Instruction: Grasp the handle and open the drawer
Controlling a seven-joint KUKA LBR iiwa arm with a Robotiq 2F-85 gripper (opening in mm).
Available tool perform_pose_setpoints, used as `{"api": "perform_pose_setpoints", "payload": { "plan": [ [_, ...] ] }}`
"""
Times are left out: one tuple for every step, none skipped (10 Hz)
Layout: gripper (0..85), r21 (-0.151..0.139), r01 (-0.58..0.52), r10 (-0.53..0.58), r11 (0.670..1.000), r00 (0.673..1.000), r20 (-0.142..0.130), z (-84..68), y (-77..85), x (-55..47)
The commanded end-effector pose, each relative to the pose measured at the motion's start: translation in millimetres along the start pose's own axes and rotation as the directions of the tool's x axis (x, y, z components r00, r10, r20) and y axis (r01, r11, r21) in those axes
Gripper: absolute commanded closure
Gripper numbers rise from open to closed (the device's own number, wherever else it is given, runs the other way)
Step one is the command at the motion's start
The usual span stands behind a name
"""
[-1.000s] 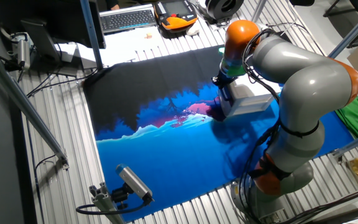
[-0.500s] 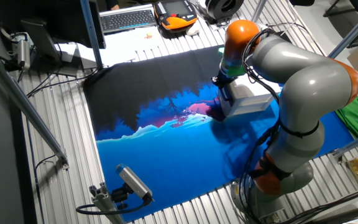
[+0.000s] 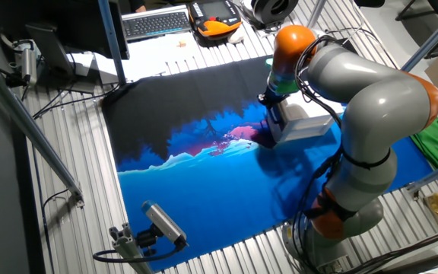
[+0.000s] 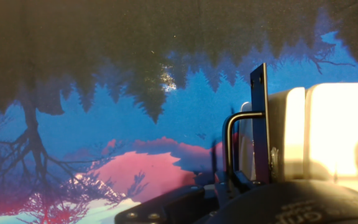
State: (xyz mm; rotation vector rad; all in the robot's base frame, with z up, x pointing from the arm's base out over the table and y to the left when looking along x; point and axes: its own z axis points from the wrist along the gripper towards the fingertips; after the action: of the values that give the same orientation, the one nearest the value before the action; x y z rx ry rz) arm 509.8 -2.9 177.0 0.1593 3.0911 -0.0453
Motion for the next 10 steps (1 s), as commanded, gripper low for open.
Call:
{"api": "perform_pose_setpoints", "payload": {
  "plan": [
    [85.0, -0.001, -0.003, 0.003, 1.000, 1.000, 0.000, 0.0, 1.6, 0.4],
    [85.0, 0.001, -0.009, 0.009, 1.000, 1.000, -0.002, 0.3, 3.8, 0.8],
    [85.0, 0.001, -0.017, 0.017, 1.000, 1.000, -0.002, 0.6, 5.8, 1.2],
    [85.0, -0.001, -0.024, 0.024, 1.000, 1.000, -0.002, 0.5, 6.8, 1.4],
    [85.0, -0.004, -0.024, 0.024, 1.000, 1.000, -0.002, 0.0, 7.3, 1.3],
    [85.0, -0.006, -0.021, 0.021, 1.000, 1.000, -0.004, -1.0, 8.2, 0.9],
    [85.0, -0.006, -0.020, 0.020, 1.000, 1.000, -0.006, -2.7, 9.5, 0.3],
    [85.0, -0.004, -0.012, 0.012, 1.000, 1.000, -0.008, -4.3, 10.9, -0.1],
    [85.0, -0.002, -0.006, 0.006, 1.000, 1.000, -0.008, -4.1, 12.1, -0.3],
    [85.0, -0.001, -0.003, 0.003, 1.000, 1.000, -0.006, -3.5, 13.6, -0.3]
  ]
}}
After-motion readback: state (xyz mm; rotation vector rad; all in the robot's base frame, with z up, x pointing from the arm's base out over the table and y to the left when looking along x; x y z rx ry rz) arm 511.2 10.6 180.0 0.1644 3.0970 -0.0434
